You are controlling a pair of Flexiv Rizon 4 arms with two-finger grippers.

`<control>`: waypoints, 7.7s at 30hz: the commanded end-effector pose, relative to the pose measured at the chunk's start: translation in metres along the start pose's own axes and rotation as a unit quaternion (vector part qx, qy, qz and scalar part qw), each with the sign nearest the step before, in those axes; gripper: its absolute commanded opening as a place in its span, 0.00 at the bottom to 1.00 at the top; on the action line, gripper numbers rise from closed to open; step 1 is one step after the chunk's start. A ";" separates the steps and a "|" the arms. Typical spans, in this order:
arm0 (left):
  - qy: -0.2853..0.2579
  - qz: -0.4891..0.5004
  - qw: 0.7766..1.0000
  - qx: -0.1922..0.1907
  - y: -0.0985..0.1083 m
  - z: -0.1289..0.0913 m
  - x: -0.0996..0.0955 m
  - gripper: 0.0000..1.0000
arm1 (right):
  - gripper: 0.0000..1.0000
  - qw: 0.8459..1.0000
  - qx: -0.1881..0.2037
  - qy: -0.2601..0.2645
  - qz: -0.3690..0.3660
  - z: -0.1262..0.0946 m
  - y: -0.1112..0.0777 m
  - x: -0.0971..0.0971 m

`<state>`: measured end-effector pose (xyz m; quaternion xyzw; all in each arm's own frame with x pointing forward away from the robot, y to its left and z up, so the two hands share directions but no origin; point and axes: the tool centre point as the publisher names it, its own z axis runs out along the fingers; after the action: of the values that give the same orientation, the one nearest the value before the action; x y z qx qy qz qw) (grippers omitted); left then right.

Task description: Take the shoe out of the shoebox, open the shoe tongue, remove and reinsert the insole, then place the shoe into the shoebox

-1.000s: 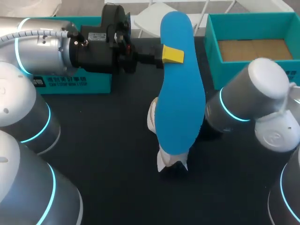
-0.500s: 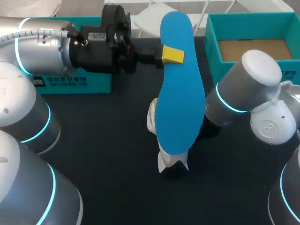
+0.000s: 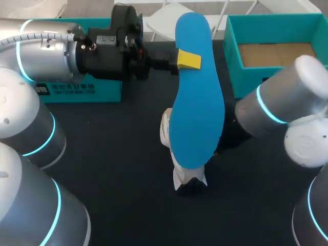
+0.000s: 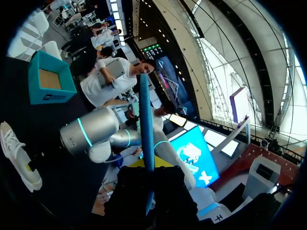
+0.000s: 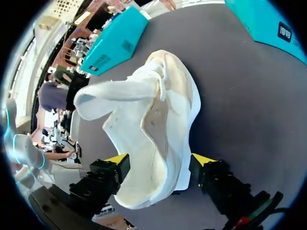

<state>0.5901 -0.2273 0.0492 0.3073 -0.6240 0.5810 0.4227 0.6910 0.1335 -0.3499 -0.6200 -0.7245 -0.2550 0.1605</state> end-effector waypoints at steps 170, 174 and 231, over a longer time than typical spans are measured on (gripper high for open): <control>-0.086 0.982 0.163 -0.039 0.014 -0.018 -0.215 0.00 | 0.65 0.904 0.010 0.428 0.019 -0.162 0.059 0.110; -0.103 0.980 0.164 -0.039 0.017 -0.011 -0.214 0.00 | 0.50 0.902 0.010 0.431 0.017 -0.163 0.063 0.113; -0.101 0.949 0.263 -0.142 0.035 -0.071 -0.218 1.00 | 0.00 0.893 0.022 0.445 0.056 -0.136 0.060 0.086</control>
<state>0.6734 -0.2045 -0.1776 -0.4866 -0.5618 0.4504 -0.4946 0.7240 0.1312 -0.1761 -0.4775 -0.5493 -0.4771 0.4926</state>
